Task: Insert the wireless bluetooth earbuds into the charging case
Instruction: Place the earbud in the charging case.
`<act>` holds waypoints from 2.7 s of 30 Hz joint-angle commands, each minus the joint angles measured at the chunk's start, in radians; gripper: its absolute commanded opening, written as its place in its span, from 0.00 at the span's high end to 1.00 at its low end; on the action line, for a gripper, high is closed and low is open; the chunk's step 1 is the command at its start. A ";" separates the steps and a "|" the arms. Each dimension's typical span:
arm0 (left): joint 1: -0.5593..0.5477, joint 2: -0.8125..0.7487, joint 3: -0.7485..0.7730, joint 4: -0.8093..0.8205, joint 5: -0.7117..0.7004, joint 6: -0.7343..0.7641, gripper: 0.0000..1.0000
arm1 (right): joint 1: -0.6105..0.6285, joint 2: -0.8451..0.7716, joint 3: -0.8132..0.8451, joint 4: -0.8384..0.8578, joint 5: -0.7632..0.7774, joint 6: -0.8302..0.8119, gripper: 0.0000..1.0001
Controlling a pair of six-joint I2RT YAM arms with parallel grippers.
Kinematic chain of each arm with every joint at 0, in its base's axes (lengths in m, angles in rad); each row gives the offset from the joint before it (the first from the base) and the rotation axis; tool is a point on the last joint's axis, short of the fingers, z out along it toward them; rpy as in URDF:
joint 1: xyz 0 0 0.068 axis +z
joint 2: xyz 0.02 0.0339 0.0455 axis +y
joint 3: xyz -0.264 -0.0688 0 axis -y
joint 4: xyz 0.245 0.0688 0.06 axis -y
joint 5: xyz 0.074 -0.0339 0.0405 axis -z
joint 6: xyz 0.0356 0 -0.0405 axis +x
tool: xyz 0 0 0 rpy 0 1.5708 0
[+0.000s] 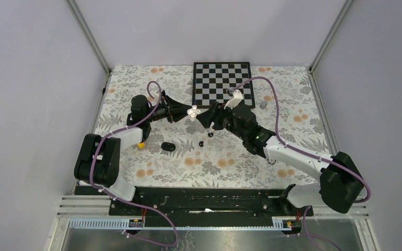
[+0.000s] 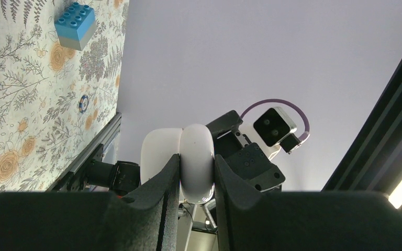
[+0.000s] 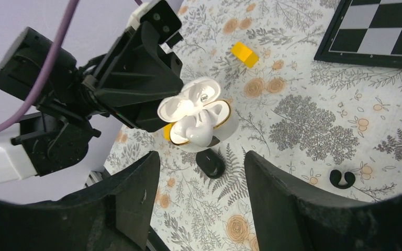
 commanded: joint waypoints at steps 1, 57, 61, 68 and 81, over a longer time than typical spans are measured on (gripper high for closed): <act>0.001 -0.012 0.029 0.045 0.005 0.004 1.00 | -0.003 0.039 0.055 0.044 -0.023 0.028 0.33; 0.001 -0.034 0.018 0.041 0.002 0.005 1.00 | -0.003 0.099 0.088 0.101 0.029 0.021 0.60; 0.000 -0.035 0.018 0.043 0.003 0.005 1.00 | -0.003 0.099 0.088 0.100 0.029 0.019 0.64; 0.000 -0.037 0.018 0.042 0.003 0.004 1.00 | -0.003 0.097 0.086 0.094 0.030 0.017 0.68; 0.001 -0.012 0.145 -0.169 0.075 0.271 1.00 | -0.028 0.038 0.087 0.017 -0.007 -0.017 0.74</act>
